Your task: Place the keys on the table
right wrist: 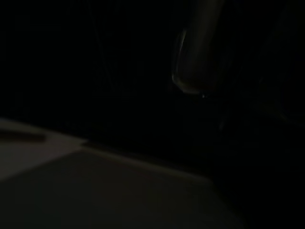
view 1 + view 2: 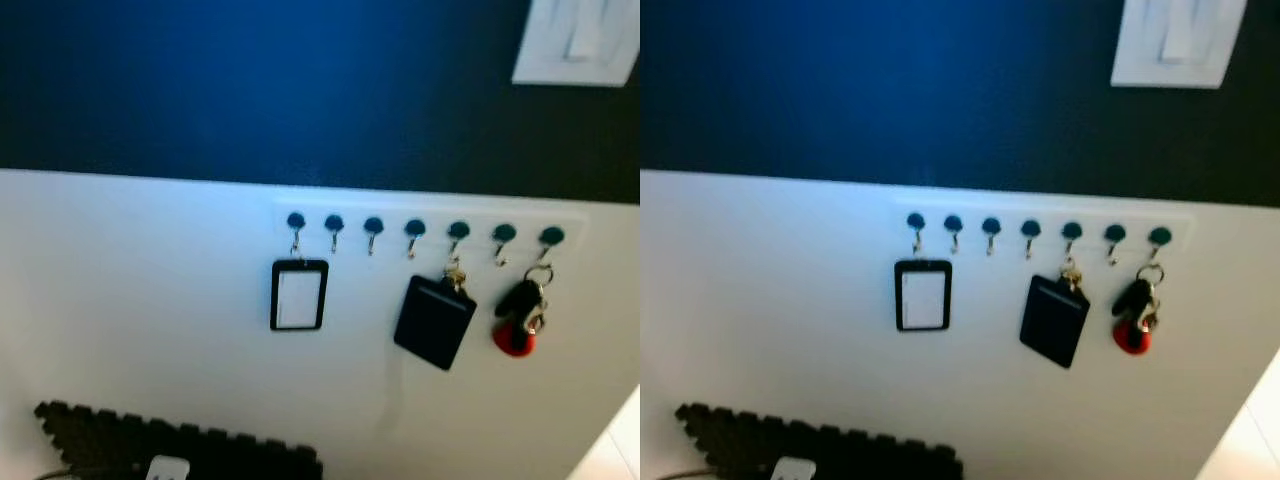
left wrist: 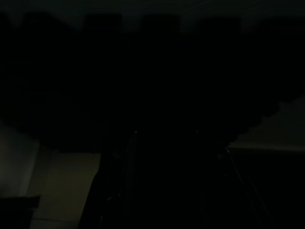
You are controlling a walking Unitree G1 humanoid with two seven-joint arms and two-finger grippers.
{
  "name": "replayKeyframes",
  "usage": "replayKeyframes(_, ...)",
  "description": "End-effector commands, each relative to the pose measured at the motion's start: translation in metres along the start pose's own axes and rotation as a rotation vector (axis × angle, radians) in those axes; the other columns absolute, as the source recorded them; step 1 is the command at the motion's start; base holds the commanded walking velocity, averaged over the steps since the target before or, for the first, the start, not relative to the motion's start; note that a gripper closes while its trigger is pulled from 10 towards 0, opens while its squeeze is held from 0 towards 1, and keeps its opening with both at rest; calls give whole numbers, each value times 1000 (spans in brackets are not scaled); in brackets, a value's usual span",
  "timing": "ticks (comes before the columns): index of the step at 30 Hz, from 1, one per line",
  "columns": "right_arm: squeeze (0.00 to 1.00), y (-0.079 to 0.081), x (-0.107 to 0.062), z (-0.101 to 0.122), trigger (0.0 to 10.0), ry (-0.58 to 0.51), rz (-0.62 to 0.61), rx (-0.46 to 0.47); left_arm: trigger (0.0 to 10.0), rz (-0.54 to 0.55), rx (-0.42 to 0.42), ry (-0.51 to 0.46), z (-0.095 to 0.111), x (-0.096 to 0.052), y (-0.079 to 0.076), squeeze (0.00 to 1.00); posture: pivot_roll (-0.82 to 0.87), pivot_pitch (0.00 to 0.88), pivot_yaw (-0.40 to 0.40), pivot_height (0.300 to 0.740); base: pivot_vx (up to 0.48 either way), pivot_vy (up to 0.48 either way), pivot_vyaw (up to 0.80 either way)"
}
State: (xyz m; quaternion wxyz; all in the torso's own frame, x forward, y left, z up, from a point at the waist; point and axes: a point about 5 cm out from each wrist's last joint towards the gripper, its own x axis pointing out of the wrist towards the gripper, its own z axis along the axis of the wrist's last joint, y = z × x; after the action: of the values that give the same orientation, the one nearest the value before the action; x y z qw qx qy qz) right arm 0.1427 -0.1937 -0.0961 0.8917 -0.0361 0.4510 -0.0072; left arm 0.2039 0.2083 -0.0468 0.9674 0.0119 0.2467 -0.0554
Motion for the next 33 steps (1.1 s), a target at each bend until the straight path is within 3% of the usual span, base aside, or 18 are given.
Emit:
replayKeyframes(1, 0, 1, 0, -2, 10000, 14, -1, 18, 10000, -21, 6, 17, -2, 0, -3, 0, 49, 31, 14, 740, 0, 0, 0)
replayKeyframes(23, 0, -4, -1, -4, 10000, 18, -5, 30, 10000, -38, 23, 19, 0, 1, -1, 0, 50, 19, 17, 740, 0, 0, 0)
replayKeyframes(33, 0, -3, -1, -4, 10000, 19, -4, 32, 10000, -37, 21, 15, 1, 1, 0, 0, 50, 18, 19, 740, -273, 0, 0)
